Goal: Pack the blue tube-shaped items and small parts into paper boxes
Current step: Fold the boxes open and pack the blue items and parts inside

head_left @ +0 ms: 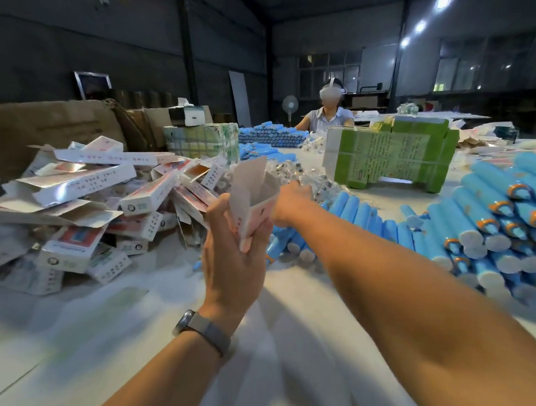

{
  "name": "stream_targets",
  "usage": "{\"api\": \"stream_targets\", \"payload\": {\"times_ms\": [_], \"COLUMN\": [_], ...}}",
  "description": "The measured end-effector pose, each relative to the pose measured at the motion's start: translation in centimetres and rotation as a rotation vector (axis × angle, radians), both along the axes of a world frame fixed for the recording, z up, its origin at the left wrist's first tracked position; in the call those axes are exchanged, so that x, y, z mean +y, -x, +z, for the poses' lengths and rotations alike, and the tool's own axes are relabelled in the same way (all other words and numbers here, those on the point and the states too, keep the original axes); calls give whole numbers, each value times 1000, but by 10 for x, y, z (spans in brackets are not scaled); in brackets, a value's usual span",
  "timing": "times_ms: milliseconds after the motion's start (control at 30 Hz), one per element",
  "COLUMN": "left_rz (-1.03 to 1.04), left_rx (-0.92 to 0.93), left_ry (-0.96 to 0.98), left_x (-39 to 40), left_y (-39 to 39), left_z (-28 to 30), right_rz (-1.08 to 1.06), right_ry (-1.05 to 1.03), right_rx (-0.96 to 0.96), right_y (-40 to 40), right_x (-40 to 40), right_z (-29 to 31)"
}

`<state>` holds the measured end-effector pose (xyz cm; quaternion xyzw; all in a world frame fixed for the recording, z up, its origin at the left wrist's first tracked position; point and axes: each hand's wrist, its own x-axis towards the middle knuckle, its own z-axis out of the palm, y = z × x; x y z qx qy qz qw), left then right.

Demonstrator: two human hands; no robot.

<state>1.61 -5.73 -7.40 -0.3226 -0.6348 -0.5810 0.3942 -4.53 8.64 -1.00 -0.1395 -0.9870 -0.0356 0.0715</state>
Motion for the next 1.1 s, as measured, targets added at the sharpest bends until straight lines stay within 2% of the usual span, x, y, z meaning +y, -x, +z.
{"api": "stream_targets", "payload": {"times_ms": [100, 200, 367, 433, 567, 767, 900, 1000, 1100], "left_rz": [13, 11, -29, -63, -158, -368, -363, -316, -298], "left_rx": [-22, -33, -32, -80, -158, -140, -112, -44, -28], "left_ry": [5, 16, 38, 6, -22, 37, 29, 40, 57], "left_x": [-3, -2, -3, -3, 8, 28, 34, 34, 32], "left_y": [2, -1, -12, -14, -25, -61, -70, -70, -66], "left_z": [1, 0, 4, 5, 3, -2, -1, -1, -2], "right_rz": [71, 71, 150, 176, 289, 500, 660, 653, 562], "right_ry": [45, 159, 458, 509, 839, 903, 824, 630, 424], "right_rx": [-15, 93, 373, 520, 827, 990, 856, 721, 699], "right_y": [16, 24, 8, -14, -86, -213, -259, -267, -260], "right_x": [-8, -4, 0, -1, 2, 3, 5, 2, -2], "right_z": [-12, -23, -8, 8, 38, 63, 76, 81, 74]}}
